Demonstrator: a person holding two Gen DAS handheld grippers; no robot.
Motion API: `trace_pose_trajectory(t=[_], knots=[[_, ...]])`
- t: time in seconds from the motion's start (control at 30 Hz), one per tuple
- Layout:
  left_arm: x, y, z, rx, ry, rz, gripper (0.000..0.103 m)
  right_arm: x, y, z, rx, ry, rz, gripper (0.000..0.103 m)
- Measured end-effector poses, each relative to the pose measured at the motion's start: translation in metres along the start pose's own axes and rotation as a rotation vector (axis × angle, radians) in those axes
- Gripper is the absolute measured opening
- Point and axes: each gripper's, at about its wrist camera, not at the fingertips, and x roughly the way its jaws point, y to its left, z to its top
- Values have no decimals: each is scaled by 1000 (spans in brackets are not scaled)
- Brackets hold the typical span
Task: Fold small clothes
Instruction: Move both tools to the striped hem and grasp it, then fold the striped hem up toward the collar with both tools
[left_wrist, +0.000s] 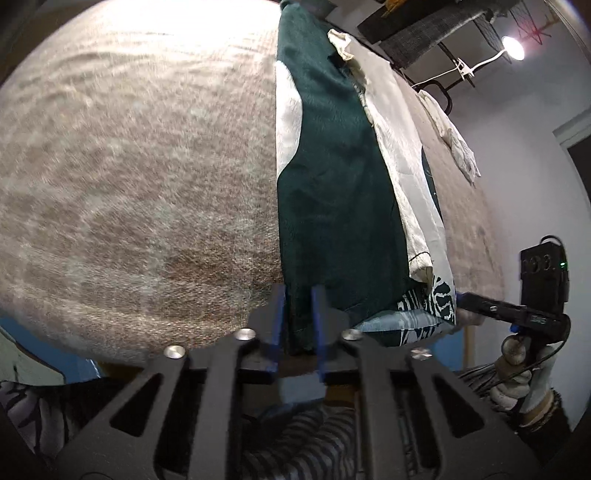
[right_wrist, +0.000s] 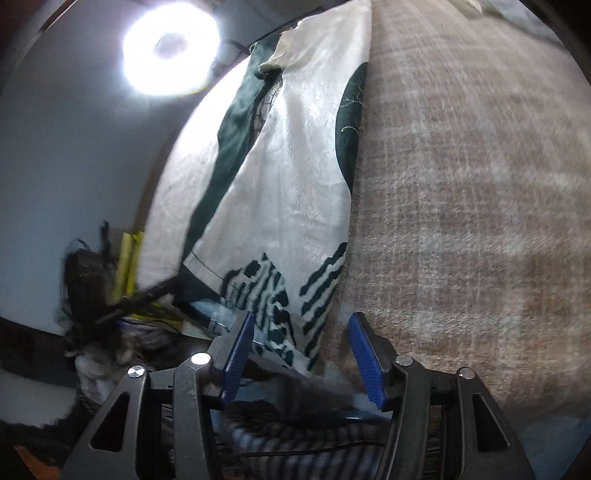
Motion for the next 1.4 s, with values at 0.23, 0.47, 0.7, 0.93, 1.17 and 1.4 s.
trace_pose_trajectory(t=[0.23, 0.47, 0.7, 0.93, 1.17, 1.4], knots=[[-12, -4, 11, -11, -38, -38, 1, -1, -8, 6, 100, 0, 145, 2], [-29, -12, 35, 2, -83, -59, 1, -28, 6, 30, 89, -97, 190, 1], [-30, -20, 71, 10, -111, -62, 0, -34, 8, 64, 112, -129, 178, 1], [-26, -29, 125, 33, -147, -36, 0, -37, 6, 116, 134, -177, 144, 1], [1, -33, 177, 56, -149, 27, 0, -27, -7, 165, 180, -205, 117, 1], [43, -23, 208, 22, -104, 65, 0, -8, -23, 195, 231, -203, 90, 1]])
